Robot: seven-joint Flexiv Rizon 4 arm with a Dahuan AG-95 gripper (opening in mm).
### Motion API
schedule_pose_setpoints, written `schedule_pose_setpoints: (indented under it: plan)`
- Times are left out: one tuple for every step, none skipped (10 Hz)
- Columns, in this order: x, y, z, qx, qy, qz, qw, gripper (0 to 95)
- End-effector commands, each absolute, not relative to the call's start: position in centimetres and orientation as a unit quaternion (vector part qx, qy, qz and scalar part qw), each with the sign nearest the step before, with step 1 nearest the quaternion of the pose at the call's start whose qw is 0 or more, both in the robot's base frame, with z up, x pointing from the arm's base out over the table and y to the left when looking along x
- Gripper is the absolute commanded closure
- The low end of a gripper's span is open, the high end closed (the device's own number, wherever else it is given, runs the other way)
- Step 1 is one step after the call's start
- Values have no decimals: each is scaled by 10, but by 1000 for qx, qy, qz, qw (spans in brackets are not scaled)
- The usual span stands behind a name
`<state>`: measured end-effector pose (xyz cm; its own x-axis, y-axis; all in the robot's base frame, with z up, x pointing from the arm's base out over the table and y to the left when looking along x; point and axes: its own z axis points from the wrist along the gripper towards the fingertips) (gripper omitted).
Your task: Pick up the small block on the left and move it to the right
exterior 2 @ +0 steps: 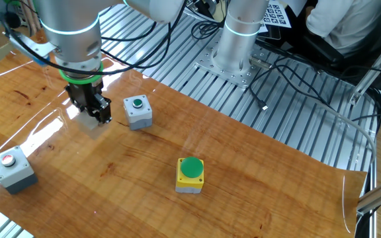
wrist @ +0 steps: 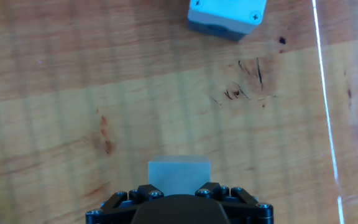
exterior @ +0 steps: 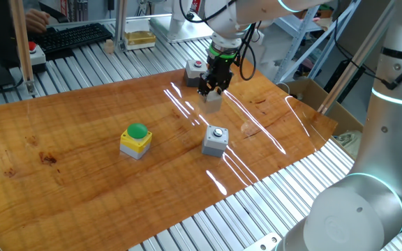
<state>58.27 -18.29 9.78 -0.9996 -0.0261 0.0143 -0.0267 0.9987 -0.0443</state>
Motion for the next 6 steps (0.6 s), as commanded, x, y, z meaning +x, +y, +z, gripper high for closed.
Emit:
schedule_pose_setpoints:
  plan:
    - [583, -182, 98, 61, -998, 20, -5, 950]
    - [583, -182, 98, 62, -998, 18, -6, 950]
    - [583, -182, 98, 61, -998, 20, -8, 950]
    - [583, -182, 98, 59, -998, 19, -8, 950]
    - [583, -182, 98, 60, -998, 18, -6, 950]
    - [583, -182, 98, 53, -998, 12, -3, 950]
